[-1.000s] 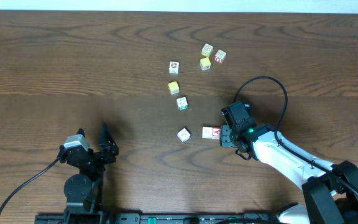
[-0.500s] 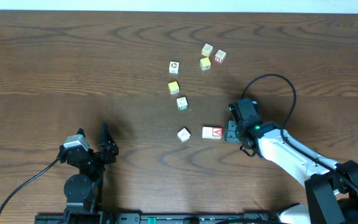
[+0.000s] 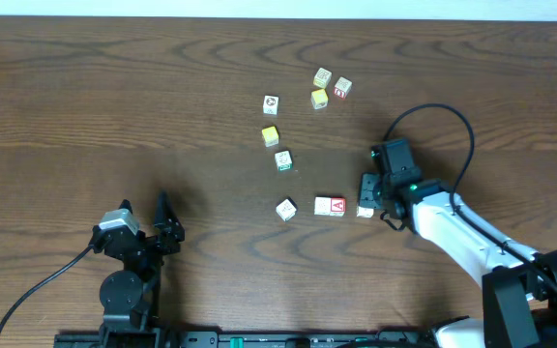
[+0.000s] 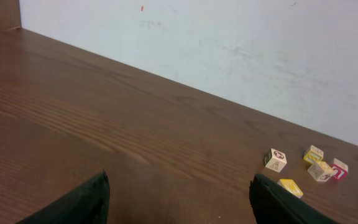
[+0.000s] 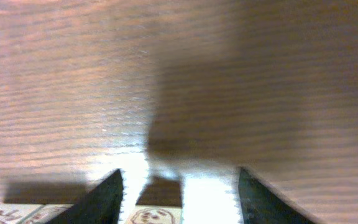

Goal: Lift 5 blocks
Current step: 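Push the 4 block left against the A block with the right gripper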

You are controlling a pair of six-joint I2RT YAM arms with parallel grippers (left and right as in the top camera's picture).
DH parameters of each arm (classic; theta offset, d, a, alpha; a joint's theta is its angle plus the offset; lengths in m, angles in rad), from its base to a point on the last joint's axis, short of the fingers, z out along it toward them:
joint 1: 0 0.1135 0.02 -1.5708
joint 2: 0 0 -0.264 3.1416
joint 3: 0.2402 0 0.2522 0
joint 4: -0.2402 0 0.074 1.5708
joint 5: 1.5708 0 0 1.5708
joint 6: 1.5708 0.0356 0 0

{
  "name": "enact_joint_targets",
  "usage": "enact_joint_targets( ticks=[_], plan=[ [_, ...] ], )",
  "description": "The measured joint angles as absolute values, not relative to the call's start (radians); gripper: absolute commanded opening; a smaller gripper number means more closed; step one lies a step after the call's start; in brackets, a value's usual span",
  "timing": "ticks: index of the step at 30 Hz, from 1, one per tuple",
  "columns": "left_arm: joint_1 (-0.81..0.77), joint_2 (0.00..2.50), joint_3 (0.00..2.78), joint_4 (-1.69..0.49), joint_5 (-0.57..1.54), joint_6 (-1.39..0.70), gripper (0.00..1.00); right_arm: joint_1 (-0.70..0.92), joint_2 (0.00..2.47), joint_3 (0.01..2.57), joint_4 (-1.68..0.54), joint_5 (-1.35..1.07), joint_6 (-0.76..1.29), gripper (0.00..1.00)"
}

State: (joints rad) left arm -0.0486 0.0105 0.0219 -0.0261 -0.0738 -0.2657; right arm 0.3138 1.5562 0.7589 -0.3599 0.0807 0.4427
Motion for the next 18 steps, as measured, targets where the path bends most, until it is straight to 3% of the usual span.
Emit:
enact_joint_targets(
  ticks=[3, 4, 18],
  plan=[
    [-0.049, 0.01, 0.022, -0.026, -0.074, -0.266, 0.73, 0.268, 1.557, 0.787, -0.428, 0.083, 0.444, 0.03],
    [-0.049, 0.01, 0.022, -0.026, -0.074, -0.266, 0.72, 0.249, 1.557, 0.793, -0.447, 0.083, 0.441, 0.01],
    [-0.049, 0.01, 0.022, -0.026, -0.074, -0.266, 0.72, 0.228, 1.557, 0.798, -0.608, 0.051, 0.439, 0.01]
  ],
)
